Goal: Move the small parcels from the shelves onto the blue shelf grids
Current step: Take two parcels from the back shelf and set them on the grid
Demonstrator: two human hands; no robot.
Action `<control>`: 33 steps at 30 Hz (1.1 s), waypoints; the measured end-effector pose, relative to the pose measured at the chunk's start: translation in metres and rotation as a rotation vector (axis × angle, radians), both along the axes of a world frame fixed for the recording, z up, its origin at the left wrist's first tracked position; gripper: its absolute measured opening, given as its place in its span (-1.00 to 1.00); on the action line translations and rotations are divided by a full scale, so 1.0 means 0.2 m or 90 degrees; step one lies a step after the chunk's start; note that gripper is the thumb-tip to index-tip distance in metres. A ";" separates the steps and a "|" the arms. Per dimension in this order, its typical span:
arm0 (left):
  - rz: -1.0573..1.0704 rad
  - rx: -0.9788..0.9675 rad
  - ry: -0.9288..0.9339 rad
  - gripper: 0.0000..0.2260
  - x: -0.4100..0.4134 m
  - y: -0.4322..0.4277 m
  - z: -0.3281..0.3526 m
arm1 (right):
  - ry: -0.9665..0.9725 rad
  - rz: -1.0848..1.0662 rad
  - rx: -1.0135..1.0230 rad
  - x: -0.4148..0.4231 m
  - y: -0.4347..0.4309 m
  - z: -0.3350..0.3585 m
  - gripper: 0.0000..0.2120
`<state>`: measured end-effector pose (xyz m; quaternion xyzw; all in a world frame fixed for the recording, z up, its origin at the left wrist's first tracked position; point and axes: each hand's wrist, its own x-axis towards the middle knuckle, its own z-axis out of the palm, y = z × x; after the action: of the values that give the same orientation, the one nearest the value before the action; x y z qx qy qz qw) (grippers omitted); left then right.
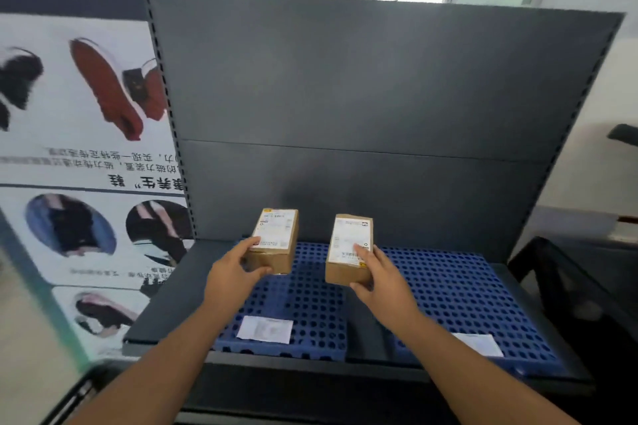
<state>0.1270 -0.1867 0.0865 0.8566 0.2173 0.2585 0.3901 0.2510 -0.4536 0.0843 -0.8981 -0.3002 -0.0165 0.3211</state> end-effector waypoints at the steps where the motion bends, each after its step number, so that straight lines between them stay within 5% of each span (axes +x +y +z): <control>1: 0.007 0.003 0.010 -0.45 0.01 0.08 -0.04 | 0.009 0.006 0.000 0.03 0.08 -0.03 -0.30; 20: -0.005 0.034 0.080 -0.42 0.27 0.52 -0.39 | 0.022 0.023 -0.064 0.31 0.58 -0.37 -0.32; 27: -0.044 -0.011 0.098 -0.24 0.25 0.54 -0.35 | 0.089 0.016 -0.077 0.31 0.56 -0.32 -0.06; 33: -0.044 0.182 0.094 -0.22 0.33 0.39 -0.10 | 0.053 -0.014 -0.043 0.27 0.38 -0.09 -0.19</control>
<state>0.1929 -0.1078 0.0659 0.9270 0.1766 0.2095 0.2562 0.3042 -0.3767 0.0666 -0.9116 -0.2768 0.0277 0.3028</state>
